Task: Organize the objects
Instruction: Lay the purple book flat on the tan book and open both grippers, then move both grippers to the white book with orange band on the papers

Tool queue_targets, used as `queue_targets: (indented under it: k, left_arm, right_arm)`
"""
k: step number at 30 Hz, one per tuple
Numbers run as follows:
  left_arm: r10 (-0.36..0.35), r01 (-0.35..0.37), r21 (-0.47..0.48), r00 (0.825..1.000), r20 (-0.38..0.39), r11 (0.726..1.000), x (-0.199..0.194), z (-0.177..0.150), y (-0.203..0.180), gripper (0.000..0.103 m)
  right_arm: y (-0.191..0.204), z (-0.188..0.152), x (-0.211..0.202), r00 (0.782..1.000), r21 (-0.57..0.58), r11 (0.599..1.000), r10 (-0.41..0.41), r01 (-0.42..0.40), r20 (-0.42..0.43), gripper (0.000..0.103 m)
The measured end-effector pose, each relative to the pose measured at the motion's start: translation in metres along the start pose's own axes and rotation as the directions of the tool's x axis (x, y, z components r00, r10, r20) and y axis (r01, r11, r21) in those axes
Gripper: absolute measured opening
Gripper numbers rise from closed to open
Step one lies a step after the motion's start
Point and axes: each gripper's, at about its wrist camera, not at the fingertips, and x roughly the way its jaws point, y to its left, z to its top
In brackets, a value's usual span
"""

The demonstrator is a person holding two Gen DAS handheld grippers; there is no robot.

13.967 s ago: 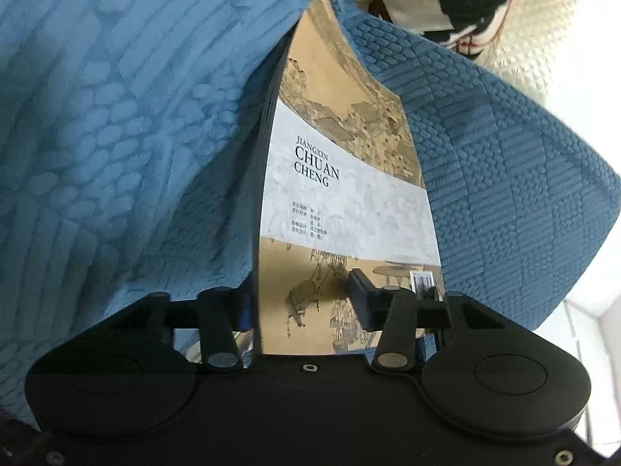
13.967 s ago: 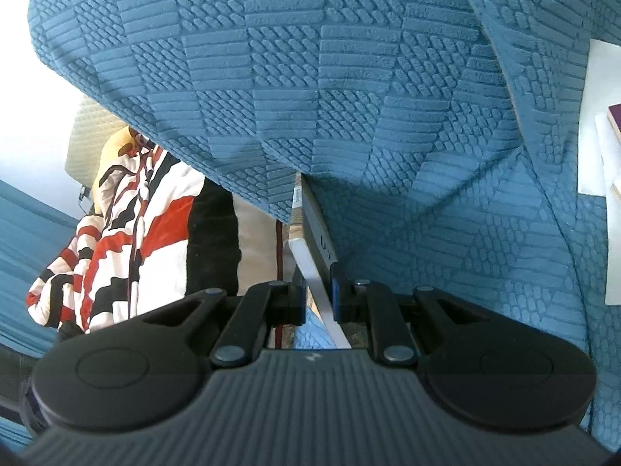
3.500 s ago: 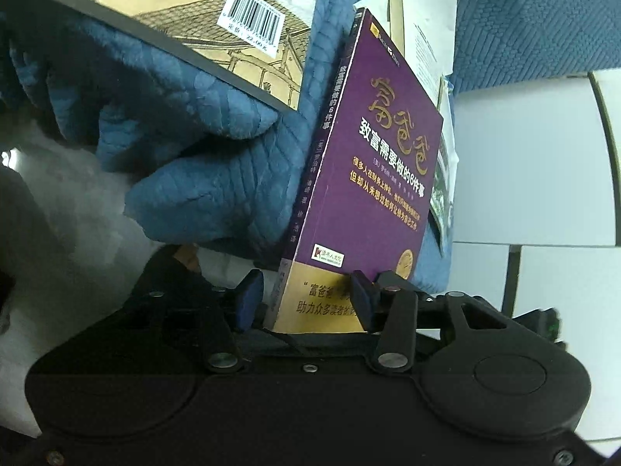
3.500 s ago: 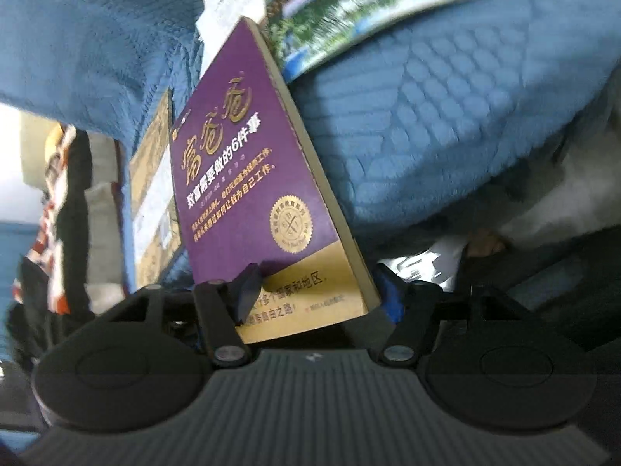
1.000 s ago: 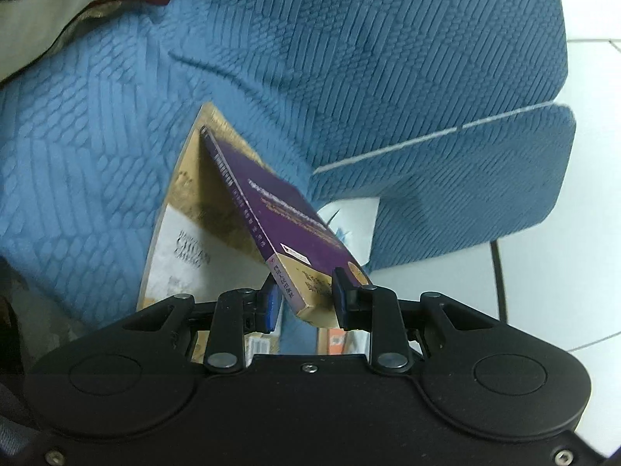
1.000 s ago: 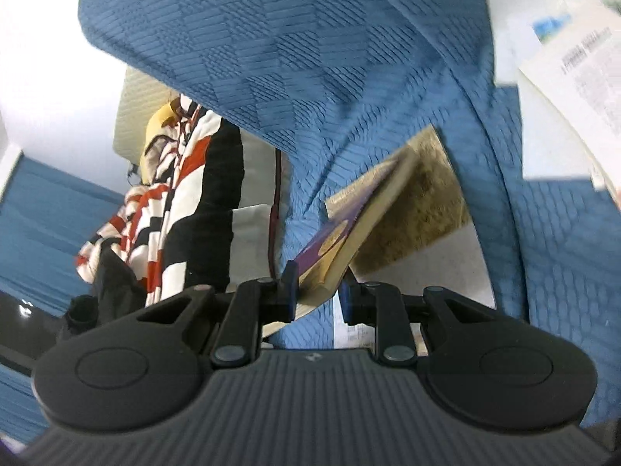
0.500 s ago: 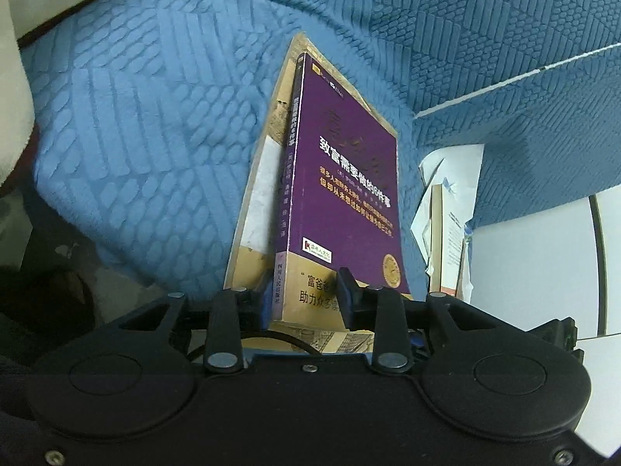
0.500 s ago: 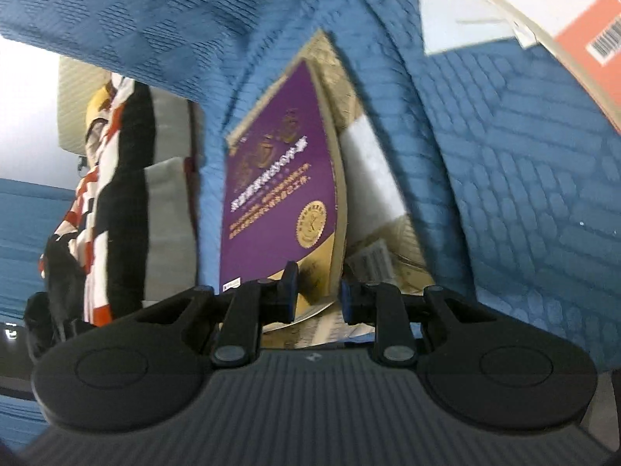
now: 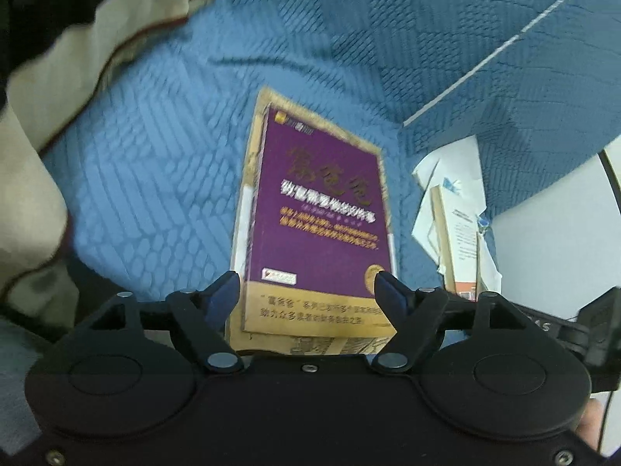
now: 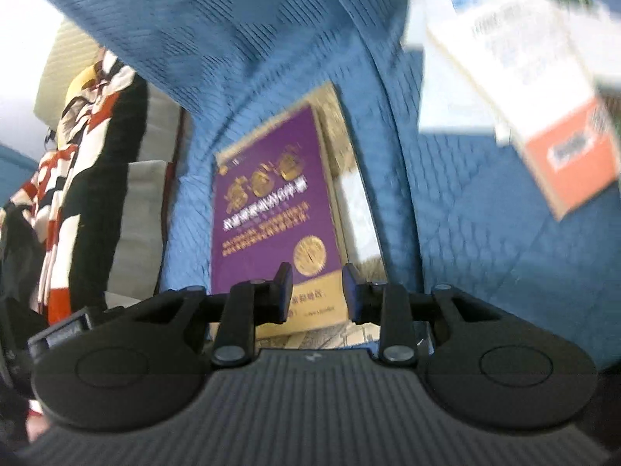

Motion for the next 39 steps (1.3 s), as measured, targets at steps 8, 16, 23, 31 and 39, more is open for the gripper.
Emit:
queue_targets:
  k: [8, 16, 23, 31, 39]
  left_arm:
    - [0.007, -0.021, 0.134, 0.995, 0.099, 0.991, -0.046, 0.011, -0.056, 0.077]
    - [-0.028, -0.008, 0.216, 0.986, 0.165, 0.976, -0.090, 0.003, -0.107, 0.081]
    - [-0.046, -0.018, 0.286, 0.976, 0.213, 0.958, -0.115, -0.020, -0.145, 0.096]
    - [-0.087, 0.021, 0.296, 0.974, 0.210, 0.955, -0.118, -0.047, -0.172, 0.101]
    - [-0.083, 0.020, 0.323, 0.980, 0.183, 0.946, -0.096, -0.063, -0.200, 0.102]
  right_arm:
    - [0.048, 0.013, -0.063, 0.987, -0.198, 0.979, -0.023, 0.055, 0.160, 0.032]
    - [0.078, 0.010, -0.133, 0.958, -0.296, 0.949, -0.015, 0.104, 0.287, 0.043]
    - [0.076, -0.008, -0.167, 0.940, -0.314, 0.936, -0.043, 0.156, 0.338, 0.055]
    - [0.052, -0.027, -0.188, 0.920, -0.285, 0.934, -0.095, 0.214, 0.379, 0.082]
    - [0.032, -0.035, -0.202, 0.922, -0.307, 0.919, -0.127, 0.248, 0.367, 0.082]
